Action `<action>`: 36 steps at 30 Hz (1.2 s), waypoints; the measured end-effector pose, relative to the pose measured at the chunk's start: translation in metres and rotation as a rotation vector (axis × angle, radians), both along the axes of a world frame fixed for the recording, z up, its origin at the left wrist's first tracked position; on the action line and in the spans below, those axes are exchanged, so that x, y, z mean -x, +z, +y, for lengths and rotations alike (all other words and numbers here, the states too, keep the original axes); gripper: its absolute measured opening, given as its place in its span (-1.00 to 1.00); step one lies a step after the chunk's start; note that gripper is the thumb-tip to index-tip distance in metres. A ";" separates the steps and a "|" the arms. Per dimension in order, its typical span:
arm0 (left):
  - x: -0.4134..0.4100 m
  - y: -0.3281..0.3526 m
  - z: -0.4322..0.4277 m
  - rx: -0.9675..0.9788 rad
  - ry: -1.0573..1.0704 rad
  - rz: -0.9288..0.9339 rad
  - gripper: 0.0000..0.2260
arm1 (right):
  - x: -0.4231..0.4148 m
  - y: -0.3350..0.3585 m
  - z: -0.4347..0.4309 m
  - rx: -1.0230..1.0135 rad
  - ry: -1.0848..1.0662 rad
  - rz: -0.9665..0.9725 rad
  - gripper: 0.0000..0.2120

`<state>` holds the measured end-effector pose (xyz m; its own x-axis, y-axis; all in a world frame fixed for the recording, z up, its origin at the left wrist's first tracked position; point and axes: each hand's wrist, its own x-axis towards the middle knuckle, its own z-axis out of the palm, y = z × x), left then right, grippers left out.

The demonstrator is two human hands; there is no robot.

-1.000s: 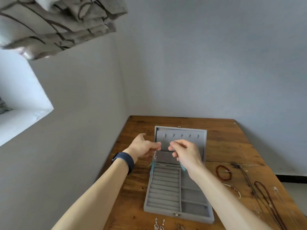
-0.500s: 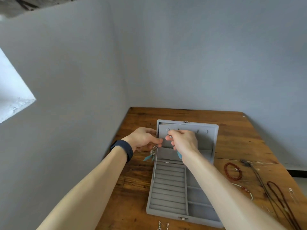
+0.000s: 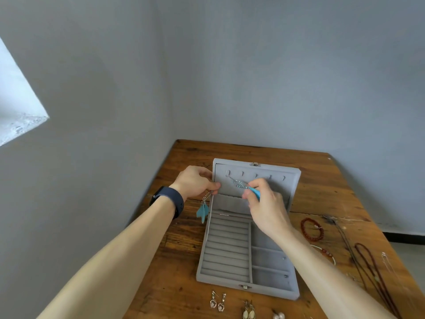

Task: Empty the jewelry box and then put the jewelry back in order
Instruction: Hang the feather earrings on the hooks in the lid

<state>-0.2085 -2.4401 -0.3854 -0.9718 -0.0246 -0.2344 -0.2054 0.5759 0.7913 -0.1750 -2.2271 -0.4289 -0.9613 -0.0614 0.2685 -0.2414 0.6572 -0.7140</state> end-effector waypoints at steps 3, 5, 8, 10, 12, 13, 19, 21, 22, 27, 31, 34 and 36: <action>-0.003 0.002 -0.001 0.019 -0.015 0.011 -0.63 | 0.003 0.002 0.011 -0.236 0.057 0.293 -0.90; -0.004 0.002 -0.001 0.031 -0.021 0.025 -0.65 | 0.003 0.002 0.011 -0.340 0.074 0.409 -0.90; -0.005 0.003 0.000 0.042 -0.015 0.035 -0.61 | 0.002 -0.004 0.009 -0.408 0.034 0.515 -0.92; -0.006 0.003 0.000 0.026 -0.019 0.032 -0.60 | 0.001 -0.008 0.010 -0.409 0.012 0.522 -0.91; -0.007 0.003 0.000 0.027 -0.023 0.037 -0.60 | 0.001 -0.009 0.011 -0.411 0.005 0.523 -0.90; -0.007 0.003 0.000 0.031 -0.025 0.042 -0.60 | 0.002 -0.008 0.011 -0.414 0.002 0.521 -0.90; -0.008 0.003 -0.001 0.016 -0.035 0.047 -0.62 | 0.007 -0.006 0.011 -0.458 0.007 0.533 -0.89; -0.008 0.003 0.000 0.016 -0.031 0.049 -0.62 | 0.006 -0.009 0.011 -0.454 0.030 0.542 -0.89; -0.009 0.003 0.000 0.019 -0.031 0.051 -0.61 | 0.006 -0.011 0.011 -0.461 0.043 0.537 -0.89; -0.010 0.005 0.001 0.043 -0.038 0.049 -0.62 | 0.004 -0.016 0.011 -0.443 0.013 0.486 -0.82; -0.011 0.006 0.002 0.053 -0.046 0.058 -0.63 | -0.002 -0.019 0.001 -0.457 0.000 0.507 -0.89; -0.011 0.006 0.003 0.048 -0.041 0.055 -0.64 | -0.005 -0.020 -0.013 -0.500 0.027 0.339 -0.72; -0.011 0.006 0.003 0.044 -0.035 0.056 -0.62 | -0.006 -0.019 -0.019 -0.532 0.054 0.221 -0.62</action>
<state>-0.1978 -2.4374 -0.3796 -0.9839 0.0000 -0.1789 -0.1409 0.6165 0.7746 -0.1693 -2.2463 -0.4479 -0.8776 -0.2902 0.3816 -0.3903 0.8947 -0.2172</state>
